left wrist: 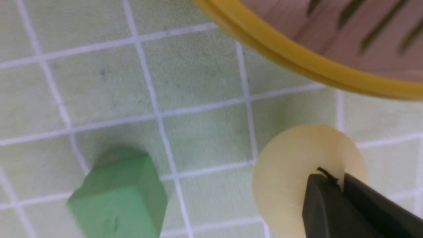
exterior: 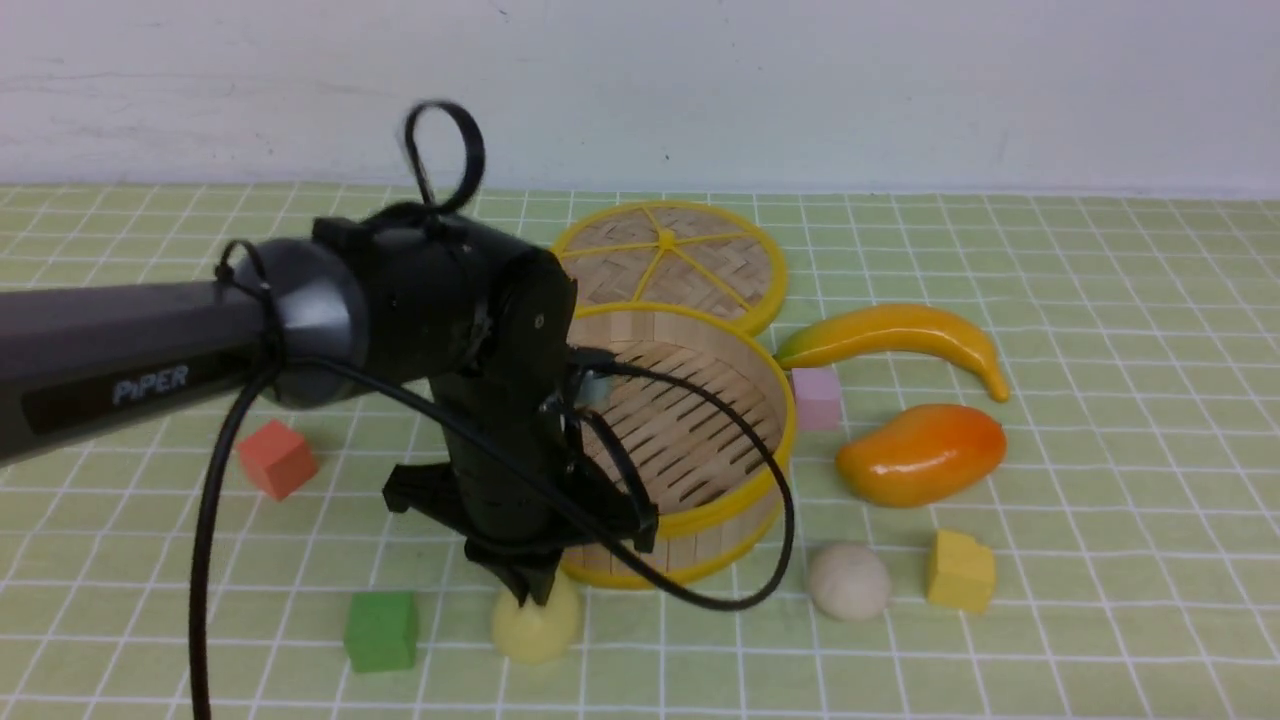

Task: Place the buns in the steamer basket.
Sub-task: Use the left arm to put the steamed stuffed bun into the steamer

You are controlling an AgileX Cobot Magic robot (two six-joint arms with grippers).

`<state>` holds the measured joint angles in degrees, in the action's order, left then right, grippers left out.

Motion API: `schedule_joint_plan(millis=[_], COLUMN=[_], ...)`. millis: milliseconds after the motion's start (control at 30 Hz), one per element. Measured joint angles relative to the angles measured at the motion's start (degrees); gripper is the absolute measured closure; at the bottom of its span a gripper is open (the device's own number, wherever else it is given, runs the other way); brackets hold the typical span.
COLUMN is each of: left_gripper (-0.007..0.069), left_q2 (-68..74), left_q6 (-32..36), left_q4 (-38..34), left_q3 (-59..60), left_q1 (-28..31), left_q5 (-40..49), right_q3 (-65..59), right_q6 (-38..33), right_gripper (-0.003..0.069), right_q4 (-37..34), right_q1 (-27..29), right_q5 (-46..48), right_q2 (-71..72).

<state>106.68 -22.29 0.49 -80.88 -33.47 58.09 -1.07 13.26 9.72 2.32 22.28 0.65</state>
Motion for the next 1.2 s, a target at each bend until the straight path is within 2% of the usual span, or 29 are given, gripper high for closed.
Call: schedule_joint_plan(millis=[133, 300, 533, 900, 1033, 1167, 1200], left_gripper=[0.0637, 0.0637, 0.0628, 0.0607, 0.0561, 0.0473, 0.0417], left_q2=[-2.44, -3.1, 1.37, 12.73, 12.72, 11.8, 10.64], left_q6=[1.24, 1.46, 0.29, -4.69, -4.81, -4.83, -4.83], left_q4=[-0.06, 0.06, 3.98, 4.26, 4.26, 4.32, 4.53], left_q3=[-6.5, -14.77, -16.22, -16.22, -16.39, -16.39, -16.39], left_q1=[0.0, 0.0, 0.0, 0.0, 0.0, 0.0, 0.0], left_q5=[3.36, 1.25, -8.45, -9.55, -8.6, -6.71, -6.14], right_q3=[0.0, 0.0, 0.0, 0.0, 0.0, 0.0, 0.0], right_q6=[0.0, 0.0, 0.0, 0.0, -0.15, -0.18, -0.18], right_gripper=[0.0419, 0.0419, 0.0419, 0.0419, 0.0419, 0.0419, 0.0419], right_q4=[0.0, 0.0, 0.0, 0.0, 0.0, 0.0, 0.0], right_q1=[0.0, 0.0, 0.0, 0.0, 0.0, 0.0, 0.0], right_q5=[0.0, 0.0, 0.0, 0.0, 0.0, 0.0, 0.0], right_q2=[0.0, 0.0, 0.0, 0.0, 0.0, 0.0, 0.0])
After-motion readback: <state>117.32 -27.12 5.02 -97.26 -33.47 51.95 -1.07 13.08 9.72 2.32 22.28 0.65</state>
